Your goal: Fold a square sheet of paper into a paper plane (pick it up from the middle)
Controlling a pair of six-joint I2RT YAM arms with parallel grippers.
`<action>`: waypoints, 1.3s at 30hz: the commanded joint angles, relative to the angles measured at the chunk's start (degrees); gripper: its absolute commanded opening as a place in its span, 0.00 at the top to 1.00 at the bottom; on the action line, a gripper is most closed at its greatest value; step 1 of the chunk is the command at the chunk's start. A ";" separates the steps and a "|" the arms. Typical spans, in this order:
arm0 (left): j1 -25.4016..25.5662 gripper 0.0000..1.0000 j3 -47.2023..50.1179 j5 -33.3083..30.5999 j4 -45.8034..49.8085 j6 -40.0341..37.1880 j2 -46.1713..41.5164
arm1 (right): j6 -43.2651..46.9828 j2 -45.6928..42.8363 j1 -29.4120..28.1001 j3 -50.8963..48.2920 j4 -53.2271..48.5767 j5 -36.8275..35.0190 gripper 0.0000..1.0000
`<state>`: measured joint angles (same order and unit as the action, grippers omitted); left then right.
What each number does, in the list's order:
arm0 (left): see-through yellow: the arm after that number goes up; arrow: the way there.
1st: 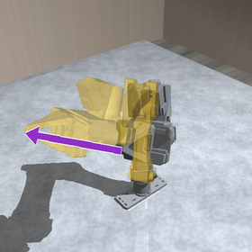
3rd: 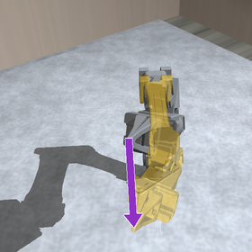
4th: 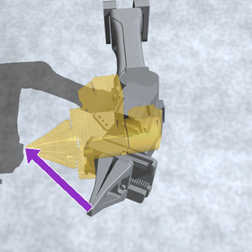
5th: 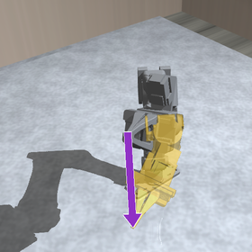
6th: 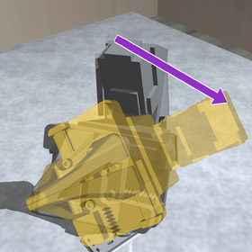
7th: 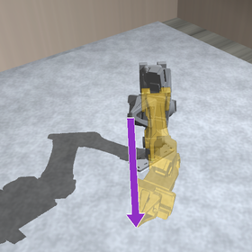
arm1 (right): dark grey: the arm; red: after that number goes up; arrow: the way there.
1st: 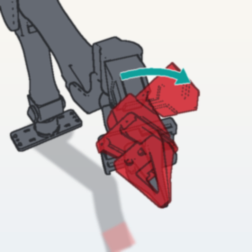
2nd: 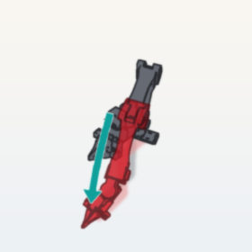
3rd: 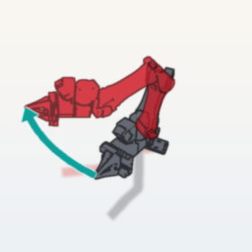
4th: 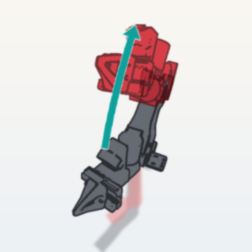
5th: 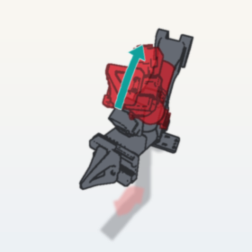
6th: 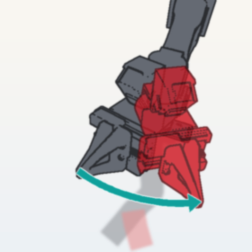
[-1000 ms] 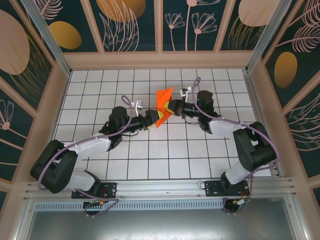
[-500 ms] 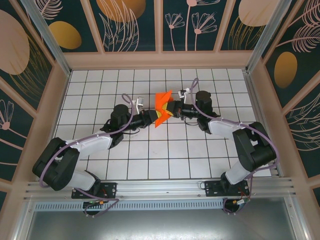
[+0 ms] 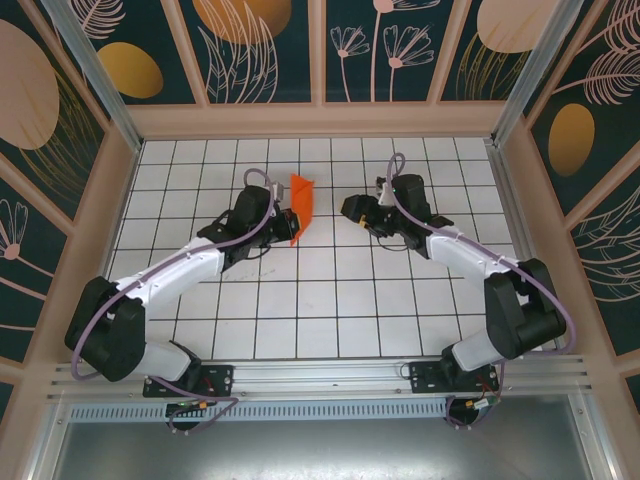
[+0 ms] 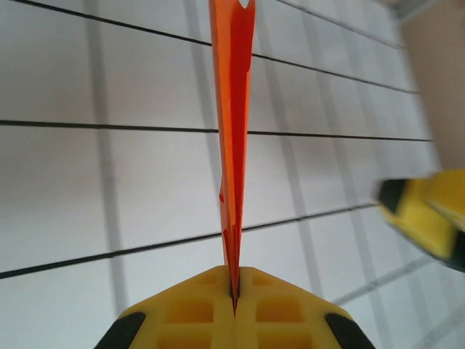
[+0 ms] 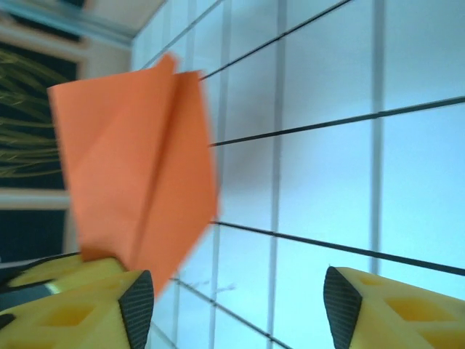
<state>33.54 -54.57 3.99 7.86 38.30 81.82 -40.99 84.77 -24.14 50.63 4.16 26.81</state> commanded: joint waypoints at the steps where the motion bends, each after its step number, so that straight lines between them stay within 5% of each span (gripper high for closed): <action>1: 0.27 0.94 -5.16 -21.41 20.39 -6.47 2.31 | 4.87 -1.84 0.23 -0.56 -6.94 -9.68 0.31; 5: 1.72 0.94 -9.25 -33.21 28.50 -4.59 6.65 | 4.61 -2.01 0.45 -1.46 -8.03 -13.62 0.30; 11: 4.96 0.91 -12.25 -37.28 30.79 -0.08 15.52 | 3.43 -2.02 1.59 -2.90 -8.75 -15.90 0.30; 15: 6.18 0.83 -13.63 -31.32 25.59 -0.26 20.65 | 2.44 -2.19 2.55 -4.16 -8.85 -16.32 0.30; 19: 5.91 0.49 -11.26 -17.58 14.00 -2.83 20.35 | 1.79 -2.76 2.88 -5.28 -8.67 -16.35 0.30; 22: 4.76 0.33 -9.67 -11.86 9.15 -3.84 17.76 | 1.95 -2.78 2.20 -6.07 -7.42 -15.18 0.31; 27: 0.12 0.16 -4.99 -5.99 3.18 -3.27 10.77 | 1.77 0.15 -4.37 -3.92 -5.74 -16.83 0.40; 34: -4.44 0.02 1.91 -16.52 3.86 -0.87 3.14 | -2.29 12.98 -19.88 7.19 -2.86 -20.74 0.62; 39: -9.34 0.01 8.14 -17.55 2.86 2.79 -2.26 | -3.54 23.34 -25.94 17.87 -3.42 -20.32 0.68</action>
<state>26.35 -49.15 -11.09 11.70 38.24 82.13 -42.94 103.88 -48.31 63.18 0.05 7.44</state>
